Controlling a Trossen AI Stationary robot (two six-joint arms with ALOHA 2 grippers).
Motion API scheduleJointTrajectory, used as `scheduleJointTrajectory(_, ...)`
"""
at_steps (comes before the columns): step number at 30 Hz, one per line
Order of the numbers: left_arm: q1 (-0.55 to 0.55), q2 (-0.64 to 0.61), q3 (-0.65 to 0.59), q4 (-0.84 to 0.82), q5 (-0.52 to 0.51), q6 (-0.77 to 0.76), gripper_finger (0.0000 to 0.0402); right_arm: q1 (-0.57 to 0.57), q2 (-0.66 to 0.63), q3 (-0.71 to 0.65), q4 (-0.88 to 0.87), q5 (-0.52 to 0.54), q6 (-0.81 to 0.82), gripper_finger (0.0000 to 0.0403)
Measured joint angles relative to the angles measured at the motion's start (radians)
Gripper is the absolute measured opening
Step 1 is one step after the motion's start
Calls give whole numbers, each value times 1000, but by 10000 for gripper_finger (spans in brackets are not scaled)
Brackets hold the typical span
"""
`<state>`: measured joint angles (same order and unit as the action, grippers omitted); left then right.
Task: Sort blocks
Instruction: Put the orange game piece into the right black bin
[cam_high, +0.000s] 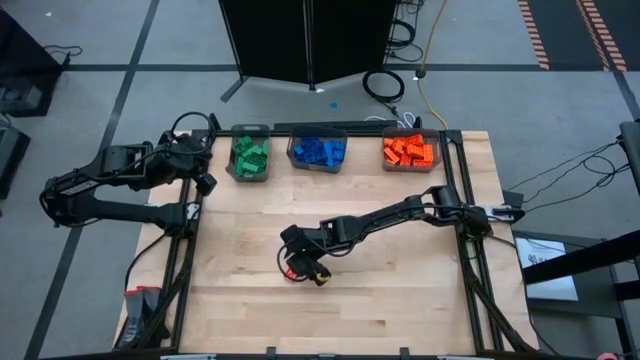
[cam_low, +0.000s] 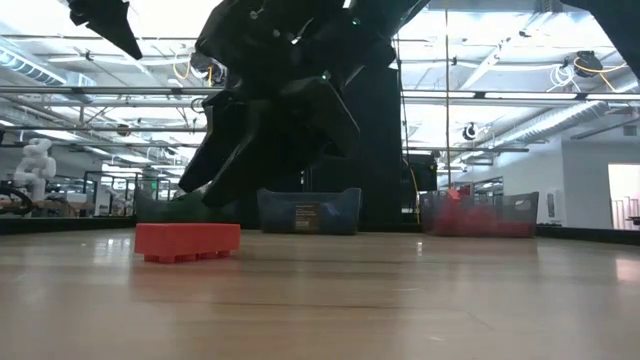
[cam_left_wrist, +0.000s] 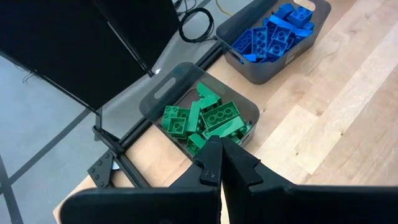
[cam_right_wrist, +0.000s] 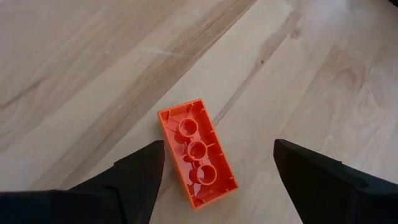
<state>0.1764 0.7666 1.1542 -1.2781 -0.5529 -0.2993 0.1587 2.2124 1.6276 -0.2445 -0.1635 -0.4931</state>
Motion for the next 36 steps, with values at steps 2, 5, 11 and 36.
scheduleJointTrajectory(2,0,0,0,0,0,0,0,0,0,0,-5,0,-14,297)
scheduleJointTrajectory(5,0,0,0,0,0,0,0,0,0,0,-21,0,-24,297)
scheduleJointTrajectory(11,0,0,0,0,0,0,0,-1,29,0,-15,0,-28,297)
scheduleJointTrajectory(36,0,0,0,-3,-1,25,0,0,60,0,-10,0,-51,164)
